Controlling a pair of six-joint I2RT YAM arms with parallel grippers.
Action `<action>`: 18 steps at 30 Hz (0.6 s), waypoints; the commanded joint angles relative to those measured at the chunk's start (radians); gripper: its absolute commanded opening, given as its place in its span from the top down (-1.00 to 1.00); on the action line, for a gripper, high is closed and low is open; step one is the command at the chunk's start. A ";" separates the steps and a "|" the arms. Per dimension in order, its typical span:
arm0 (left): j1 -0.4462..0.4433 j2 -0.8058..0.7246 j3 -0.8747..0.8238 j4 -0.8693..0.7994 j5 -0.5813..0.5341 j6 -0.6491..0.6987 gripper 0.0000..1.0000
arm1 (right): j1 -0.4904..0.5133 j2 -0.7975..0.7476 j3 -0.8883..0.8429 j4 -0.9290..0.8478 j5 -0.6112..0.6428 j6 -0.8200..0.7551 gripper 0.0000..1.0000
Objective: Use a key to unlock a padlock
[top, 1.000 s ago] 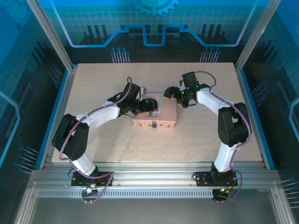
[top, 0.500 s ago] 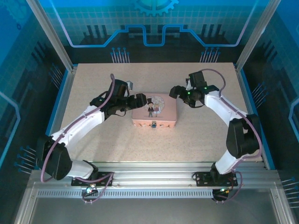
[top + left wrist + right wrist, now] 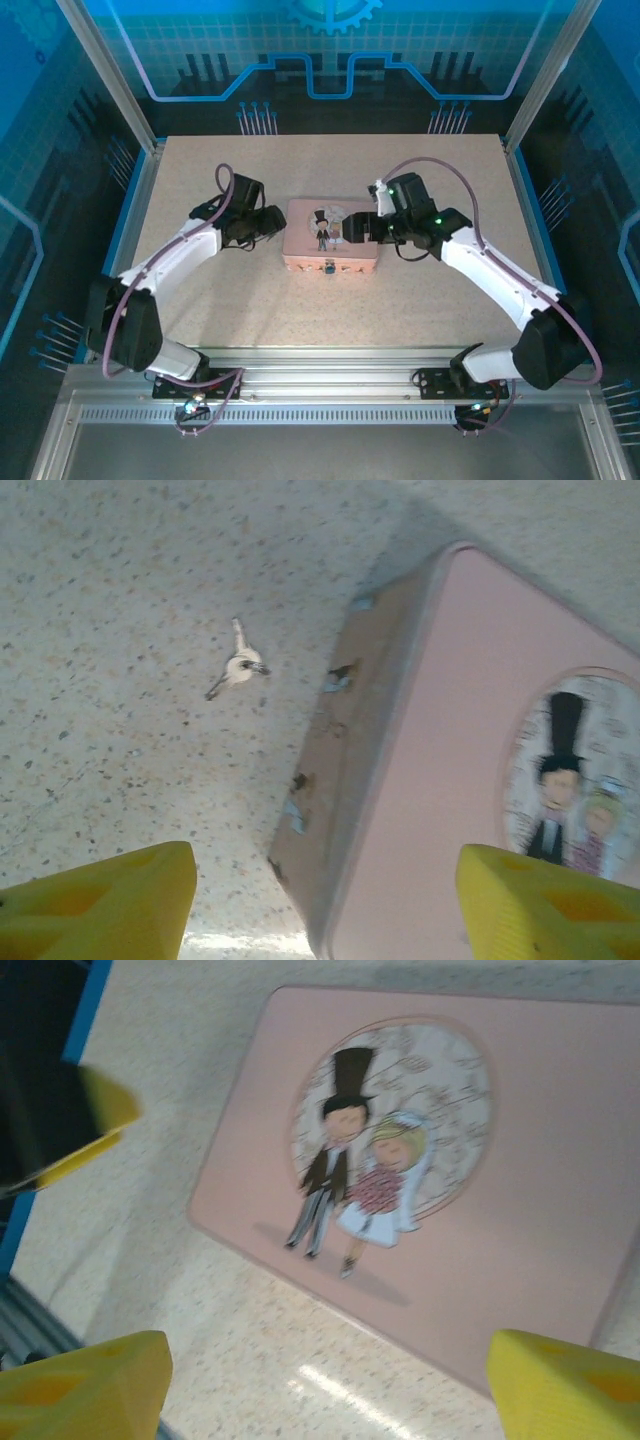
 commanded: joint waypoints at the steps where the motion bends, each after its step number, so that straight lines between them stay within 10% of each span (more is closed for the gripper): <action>1: 0.010 0.096 0.051 -0.038 -0.026 -0.038 -0.38 | 0.059 -0.030 -0.021 0.026 -0.014 -0.053 -0.66; 18: 0.019 0.439 0.276 -0.113 -0.119 -0.120 0.02 | 0.126 -0.026 -0.027 0.028 0.010 -0.051 -0.73</action>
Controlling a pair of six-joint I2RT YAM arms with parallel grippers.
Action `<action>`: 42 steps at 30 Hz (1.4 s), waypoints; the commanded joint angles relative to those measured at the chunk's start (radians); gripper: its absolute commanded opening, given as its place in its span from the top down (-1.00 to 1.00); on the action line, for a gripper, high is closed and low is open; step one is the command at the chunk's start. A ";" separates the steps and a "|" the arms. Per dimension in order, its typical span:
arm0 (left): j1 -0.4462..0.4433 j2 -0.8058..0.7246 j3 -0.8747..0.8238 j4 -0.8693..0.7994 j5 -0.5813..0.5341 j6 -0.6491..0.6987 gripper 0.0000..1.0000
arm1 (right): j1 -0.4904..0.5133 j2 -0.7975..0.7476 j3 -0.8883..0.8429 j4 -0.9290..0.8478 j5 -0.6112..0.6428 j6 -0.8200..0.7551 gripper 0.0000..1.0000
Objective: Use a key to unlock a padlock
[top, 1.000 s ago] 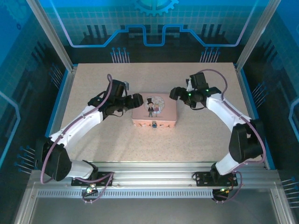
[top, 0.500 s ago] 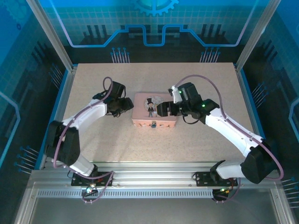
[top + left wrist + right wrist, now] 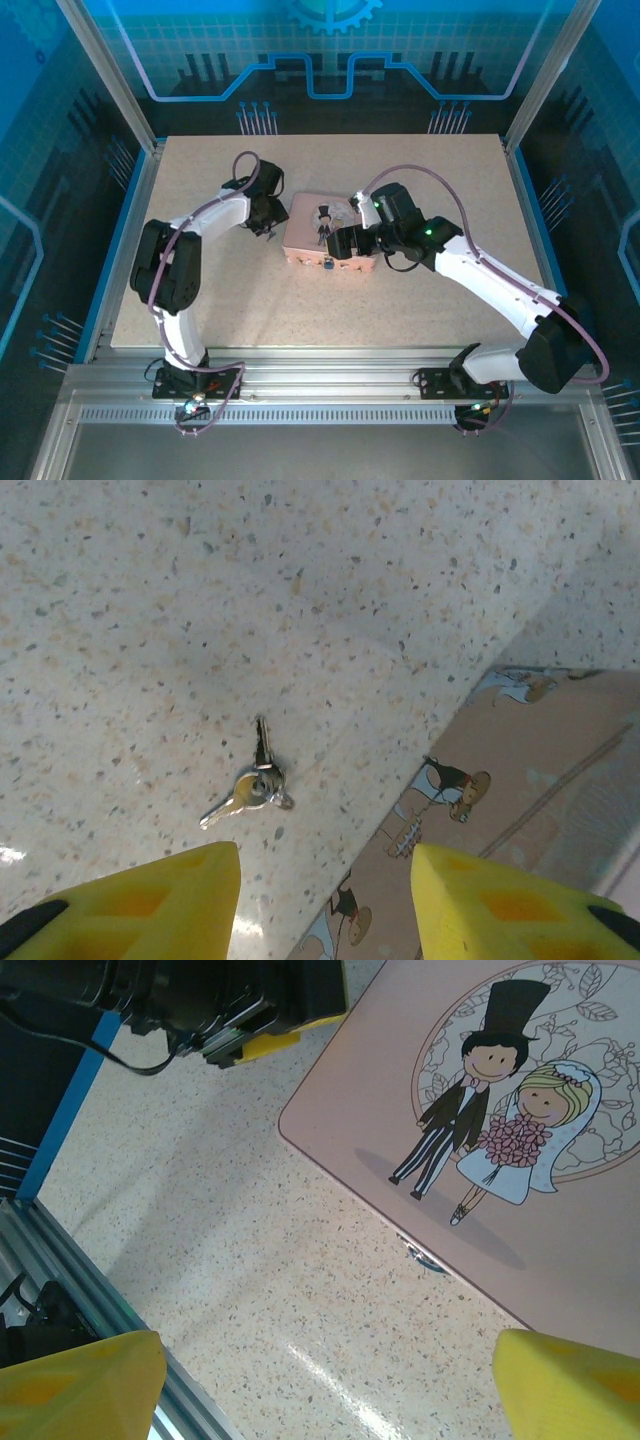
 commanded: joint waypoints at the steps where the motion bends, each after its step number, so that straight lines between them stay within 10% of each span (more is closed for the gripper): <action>1: 0.006 0.057 0.007 -0.058 -0.026 -0.023 0.04 | 0.013 -0.011 -0.016 0.013 0.006 -0.010 -0.73; 29: 0.015 0.142 0.047 -0.046 -0.055 -0.041 0.03 | 0.014 0.002 -0.034 0.033 -0.002 0.003 -0.73; 42: 0.030 0.185 0.037 -0.049 -0.052 -0.020 0.66 | 0.006 -0.005 -0.025 0.027 0.006 0.005 -0.73</action>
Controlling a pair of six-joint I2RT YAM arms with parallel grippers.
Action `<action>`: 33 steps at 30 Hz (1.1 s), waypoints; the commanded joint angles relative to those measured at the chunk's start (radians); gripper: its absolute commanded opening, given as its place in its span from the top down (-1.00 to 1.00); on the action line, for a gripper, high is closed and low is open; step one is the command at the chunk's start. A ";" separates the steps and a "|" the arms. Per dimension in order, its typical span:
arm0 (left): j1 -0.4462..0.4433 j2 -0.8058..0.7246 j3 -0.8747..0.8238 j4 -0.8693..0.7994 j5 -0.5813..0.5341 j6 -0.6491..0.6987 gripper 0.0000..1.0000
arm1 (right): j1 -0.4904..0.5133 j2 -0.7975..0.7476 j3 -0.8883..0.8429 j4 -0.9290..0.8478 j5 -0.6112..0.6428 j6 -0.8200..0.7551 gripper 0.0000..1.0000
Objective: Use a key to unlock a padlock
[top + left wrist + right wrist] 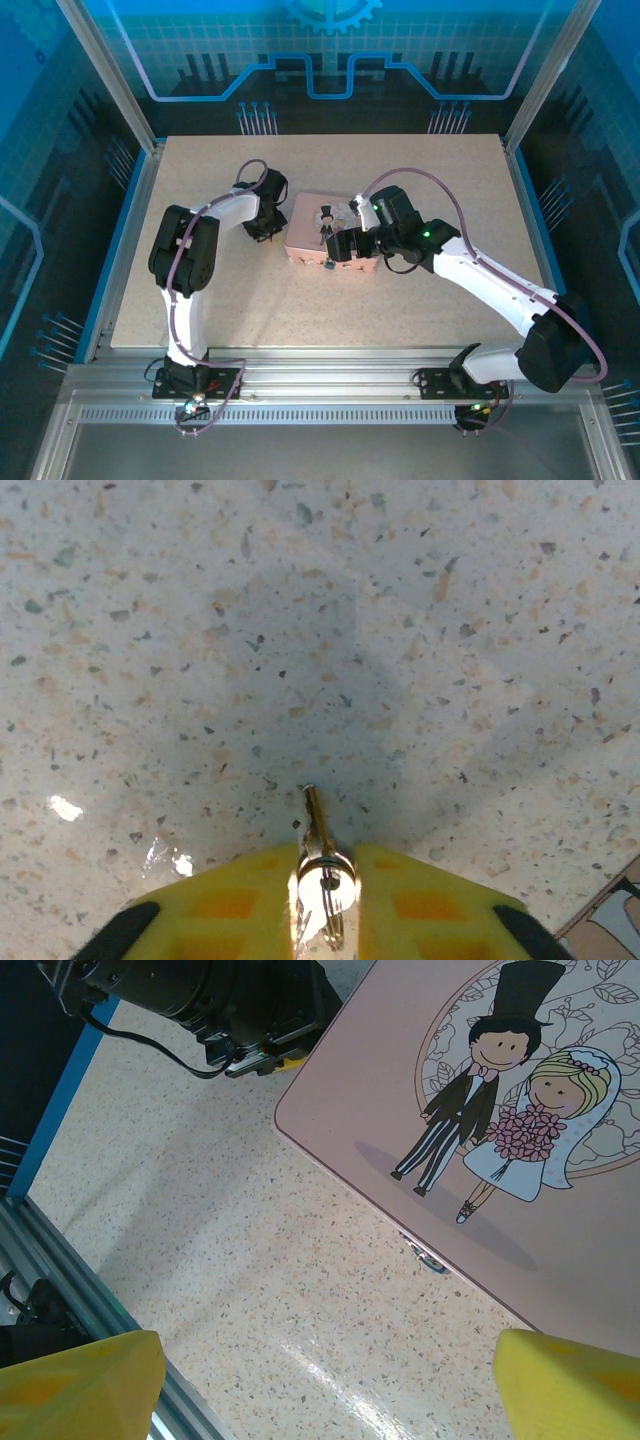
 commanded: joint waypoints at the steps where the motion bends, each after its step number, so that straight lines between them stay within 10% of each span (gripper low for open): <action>1: 0.011 0.021 -0.013 -0.013 -0.003 0.007 0.73 | 0.004 -0.011 0.005 0.000 0.006 0.003 -0.73; 5: 0.014 0.016 -0.032 -0.004 0.006 0.008 0.99 | -0.001 -0.012 0.009 -0.001 0.006 0.010 -0.73; 23: 0.017 -0.345 -0.109 -0.023 0.031 0.086 1.00 | -0.033 -0.046 -0.014 0.020 -0.012 0.029 -0.73; 33: -0.016 -0.540 -0.086 -0.031 0.233 0.131 1.00 | -0.064 -0.053 0.015 0.034 -0.078 -0.008 -0.55</action>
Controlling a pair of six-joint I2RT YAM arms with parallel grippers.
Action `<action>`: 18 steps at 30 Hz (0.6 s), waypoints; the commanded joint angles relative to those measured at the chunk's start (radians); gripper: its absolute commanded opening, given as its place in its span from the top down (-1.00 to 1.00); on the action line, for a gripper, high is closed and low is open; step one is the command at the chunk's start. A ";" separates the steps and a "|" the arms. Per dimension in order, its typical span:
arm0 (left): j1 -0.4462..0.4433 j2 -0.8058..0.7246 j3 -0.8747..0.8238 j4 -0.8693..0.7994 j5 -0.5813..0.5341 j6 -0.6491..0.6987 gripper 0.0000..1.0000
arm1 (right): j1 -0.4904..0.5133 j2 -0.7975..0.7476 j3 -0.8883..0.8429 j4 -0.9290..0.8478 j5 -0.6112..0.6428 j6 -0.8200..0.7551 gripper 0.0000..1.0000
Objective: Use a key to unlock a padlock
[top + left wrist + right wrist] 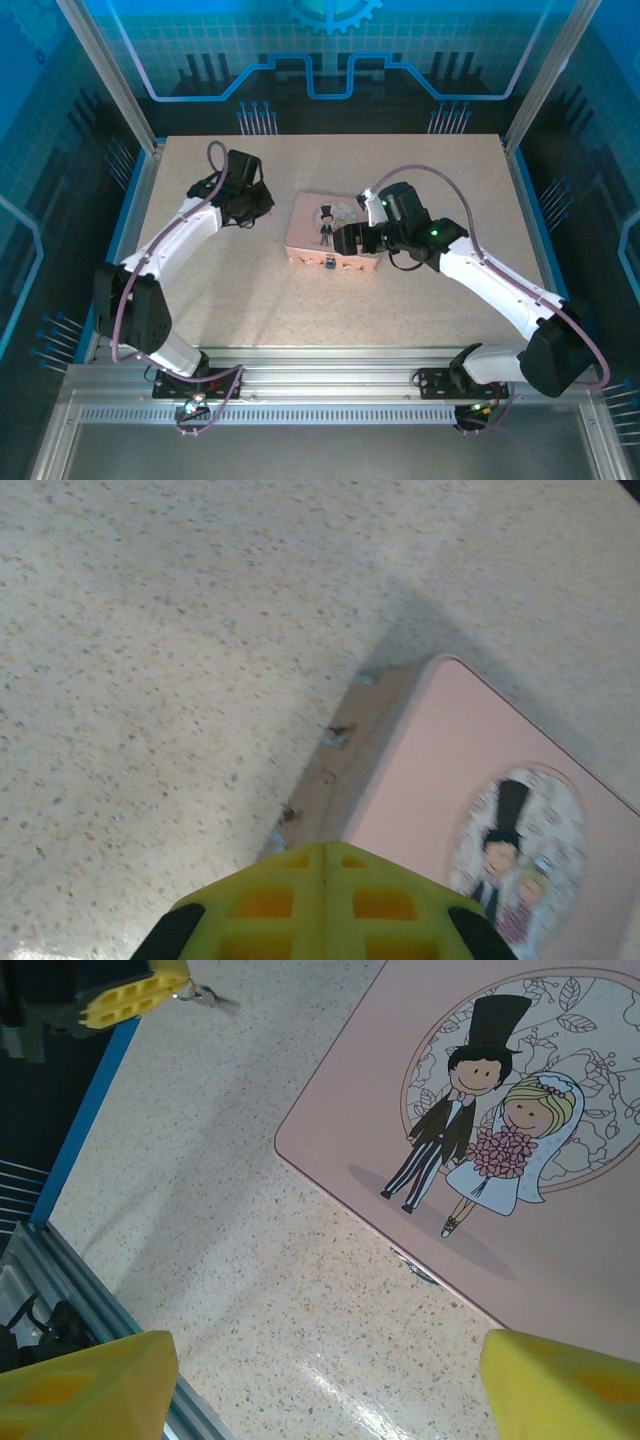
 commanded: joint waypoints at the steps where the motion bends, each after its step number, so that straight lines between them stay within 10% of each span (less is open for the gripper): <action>1: -0.028 -0.053 0.026 -0.039 0.139 0.049 1.00 | -0.015 -0.027 0.029 0.016 -0.049 -0.041 -0.53; 18: -0.280 -0.020 0.232 -0.062 0.407 0.084 1.00 | -0.009 -0.108 0.066 0.026 -0.107 -0.253 -0.08</action>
